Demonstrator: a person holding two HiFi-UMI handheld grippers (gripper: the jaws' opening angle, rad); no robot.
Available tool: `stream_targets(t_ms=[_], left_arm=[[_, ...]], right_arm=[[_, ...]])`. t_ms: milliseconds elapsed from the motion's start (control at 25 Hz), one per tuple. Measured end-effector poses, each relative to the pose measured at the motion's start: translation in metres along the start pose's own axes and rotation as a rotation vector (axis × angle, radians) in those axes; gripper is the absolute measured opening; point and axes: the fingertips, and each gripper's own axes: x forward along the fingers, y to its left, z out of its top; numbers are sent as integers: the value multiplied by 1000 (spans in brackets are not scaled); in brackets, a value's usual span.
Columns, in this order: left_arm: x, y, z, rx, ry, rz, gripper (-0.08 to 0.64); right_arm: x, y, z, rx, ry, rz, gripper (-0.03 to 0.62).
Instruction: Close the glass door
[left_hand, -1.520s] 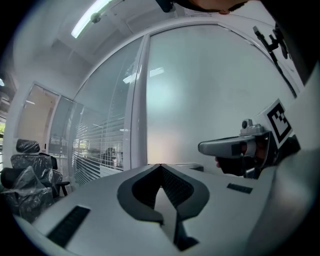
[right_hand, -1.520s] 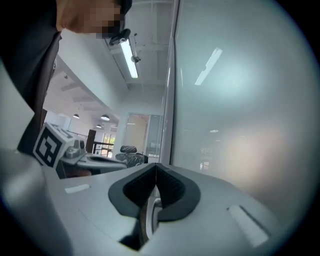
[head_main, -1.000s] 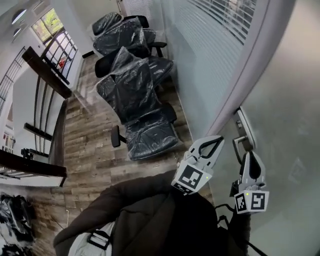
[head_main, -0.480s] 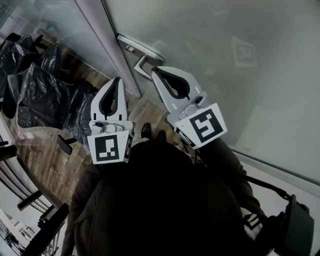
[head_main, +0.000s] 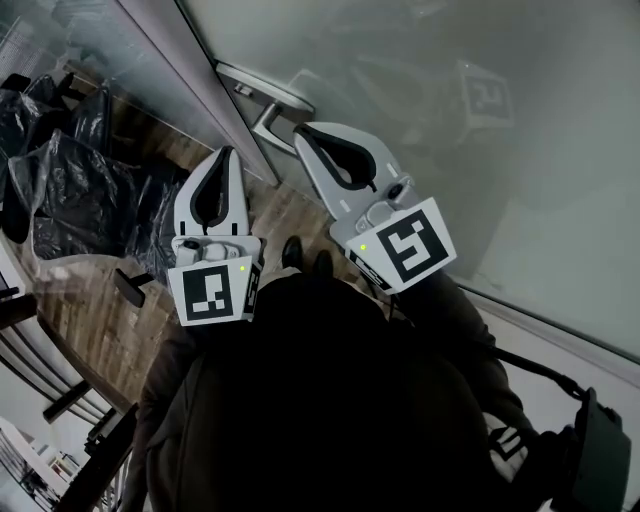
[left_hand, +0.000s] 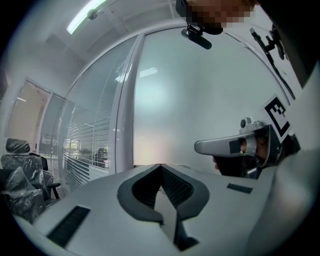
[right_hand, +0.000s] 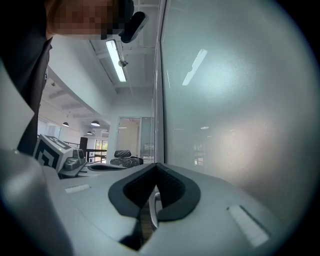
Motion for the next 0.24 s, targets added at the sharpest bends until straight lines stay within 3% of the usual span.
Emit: stream_targets(t_ms=[240], left_arm=[[1, -3, -1, 5, -1, -9, -3]], right_arm=[[-2, 0, -1, 4, -3, -1, 2]])
